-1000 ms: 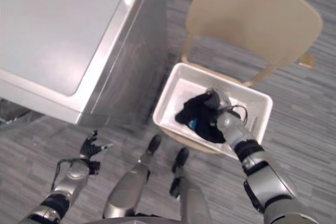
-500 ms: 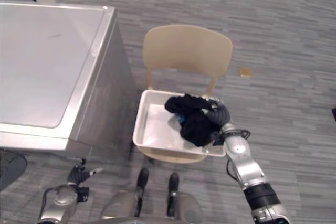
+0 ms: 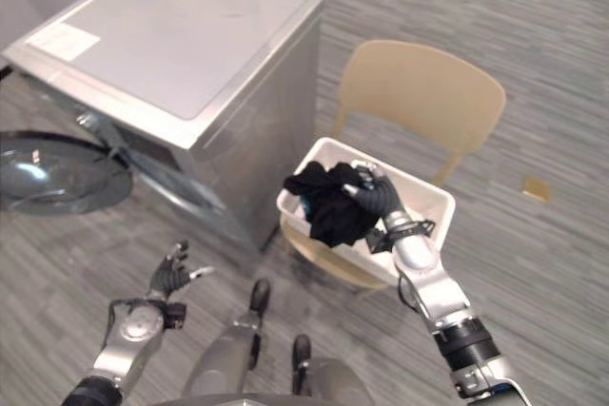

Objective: Grab the laundry basket,head to the washer,open it,put in the laundry and shut it.

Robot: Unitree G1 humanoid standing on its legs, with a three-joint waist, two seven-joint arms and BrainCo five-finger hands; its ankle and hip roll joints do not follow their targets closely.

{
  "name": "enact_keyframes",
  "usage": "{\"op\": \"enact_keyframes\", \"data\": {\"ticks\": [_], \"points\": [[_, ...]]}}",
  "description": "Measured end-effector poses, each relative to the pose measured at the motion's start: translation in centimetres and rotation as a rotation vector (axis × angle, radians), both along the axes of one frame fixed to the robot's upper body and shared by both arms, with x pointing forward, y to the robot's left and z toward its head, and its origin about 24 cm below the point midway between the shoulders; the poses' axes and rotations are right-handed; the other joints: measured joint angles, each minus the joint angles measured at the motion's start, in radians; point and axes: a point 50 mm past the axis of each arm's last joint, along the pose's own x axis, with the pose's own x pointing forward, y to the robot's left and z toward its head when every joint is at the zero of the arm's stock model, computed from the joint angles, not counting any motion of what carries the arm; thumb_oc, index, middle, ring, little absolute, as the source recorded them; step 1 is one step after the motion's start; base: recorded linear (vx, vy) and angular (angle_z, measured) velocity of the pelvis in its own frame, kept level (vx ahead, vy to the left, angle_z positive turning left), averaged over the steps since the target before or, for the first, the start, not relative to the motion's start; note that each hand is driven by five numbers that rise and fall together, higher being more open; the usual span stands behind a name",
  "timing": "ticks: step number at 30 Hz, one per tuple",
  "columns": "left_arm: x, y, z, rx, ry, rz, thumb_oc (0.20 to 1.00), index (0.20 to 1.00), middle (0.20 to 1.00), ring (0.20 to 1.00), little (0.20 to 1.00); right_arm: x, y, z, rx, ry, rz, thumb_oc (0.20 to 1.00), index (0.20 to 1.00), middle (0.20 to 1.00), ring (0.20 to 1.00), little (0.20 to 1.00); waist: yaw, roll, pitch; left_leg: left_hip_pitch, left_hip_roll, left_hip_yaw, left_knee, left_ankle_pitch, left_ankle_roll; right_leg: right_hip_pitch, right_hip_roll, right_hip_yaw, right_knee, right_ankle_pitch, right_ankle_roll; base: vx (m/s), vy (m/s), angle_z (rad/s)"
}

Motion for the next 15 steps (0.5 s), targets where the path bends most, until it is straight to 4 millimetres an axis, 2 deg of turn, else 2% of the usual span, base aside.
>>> {"op": "enact_keyframes", "data": {"ticks": [2,3,4,5,7,9,10,11,13,15], "points": [[0.8,-0.6,0.8,-0.003,-0.044,-0.027,1.000,1.000,1.000,1.000,1.000,0.1,0.5,1.0,0.031,-0.035,0.023,0.200,0.200,0.200,0.200,0.200,-0.006,-0.001,-0.003,0.068,0.009,-0.002,0.013,-0.025,-0.006,-0.004,-0.015,-0.031,-0.037,0.039,-0.005,-0.07,0.067,0.58],[1.5,-1.3,1.5,-0.006,-0.076,-0.054,1.000,1.000,1.000,1.000,1.000,0.1,0.8,1.5,0.043,-0.051,0.039,0.200,0.200,0.200,0.200,0.200,-0.026,-0.010,-0.001,0.097,0.008,0.010,0.037,-0.058,-0.009,-0.007,-0.029,-0.067,-0.061,0.062,-0.004,0.04,0.122,0.72],[1.9,-1.7,1.9,-0.010,-0.094,-0.072,1.000,1.000,1.000,1.000,1.000,0.1,0.8,1.6,0.045,-0.058,0.042,0.200,0.200,0.200,0.200,0.200,-0.040,-0.011,-0.002,0.124,0.013,0.016,0.031,-0.067,-0.018,-0.004,-0.036,-0.094,-0.071,0.069,-0.001,0.07,0.148,0.91],[2.5,-2.9,2.6,-0.014,-0.124,-0.121,1.000,1.000,1.000,1.000,1.000,0.1,1.1,2.1,0.053,-0.075,0.053,0.200,0.200,0.200,0.200,0.200,-0.056,-0.006,-0.005,0.185,0.028,0.038,-0.013,-0.079,-0.007,0.002,-0.034,-0.110,-0.091,0.076,0.011,0.08,0.113,0.74],[3.1,-4.9,4.1,0.002,-0.198,-0.212,1.000,1.000,1.000,1.000,1.000,0.3,1.9,3.2,0.099,-0.113,0.079,0.200,0.200,0.200,0.200,0.200,-0.067,0.002,-0.009,0.254,0.040,0.030,-0.134,-0.069,0.007,-0.003,-0.023,-0.124,-0.135,0.102,0.031,0.06,0.125,0.42],[3.7,-6.3,5.1,0.018,-0.242,-0.275,1.000,1.000,1.000,1.000,1.000,0.8,3.1,4.5,0.103,-0.159,0.127,0.200,0.200,0.200,0.200,0.200,-0.070,0.004,-0.010,0.270,0.014,0.026,-0.210,-0.043,0.046,0.000,-0.021,-0.124,-0.172,0.138,0.063,0.06,0.152,-0.05],[3.8,-6.7,5.6,0.018,-0.267,-0.293,1.000,1.000,1.000,1.000,1.000,0.7,4.0,5.0,0.112,-0.174,0.165,0.200,0.200,0.200,0.200,0.200,-0.071,0.004,-0.010,0.270,0.006,0.025,-0.223,-0.027,0.066,0.000,-0.017,-0.121,-0.175,0.143,0.071,0.06,0.126,-0.27],[3.8,-7.1,6.1,0.018,-0.291,-0.311,1.000,1.000,1.000,1.000,1.000,0.6,4.9,5.2,0.121,-0.184,0.205,0.200,0.200,0.200,0.200,0.200,-0.071,0.001,-0.012,0.279,0.006,0.028,-0.223,-0.004,0.070,0.002,-0.016,-0.112,-0.172,0.143,0.070,0.03,0.053,-0.24],[4.1,-7.9,7.1,0.012,-0.332,-0.338,1.000,1.000,1.000,1.000,1.000,0.0,6.3,5.5,0.166,-0.187,0.262,0.200,0.200,0.200,0.200,0.200,-0.071,-0.007,-0.022,0.283,-0.005,0.032,-0.220,0.000,0.073,0.002,-0.027,-0.102,-0.172,0.146,0.075,0.03,0.073,-0.14],[4.5,-9.1,8.9,0.027,-0.419,-0.365,1.000,1.000,1.000,1.000,1.000,-0.5,8.2,5.4,0.226,-0.174,0.335,0.200,0.200,0.200,0.200,0.200,-0.071,-0.012,-0.047,0.290,-0.021,0.037,-0.238,0.010,0.087,-0.003,-0.038,-0.081,-0.171,0.153,0.092,0.03,0.060,-0.11]]}}
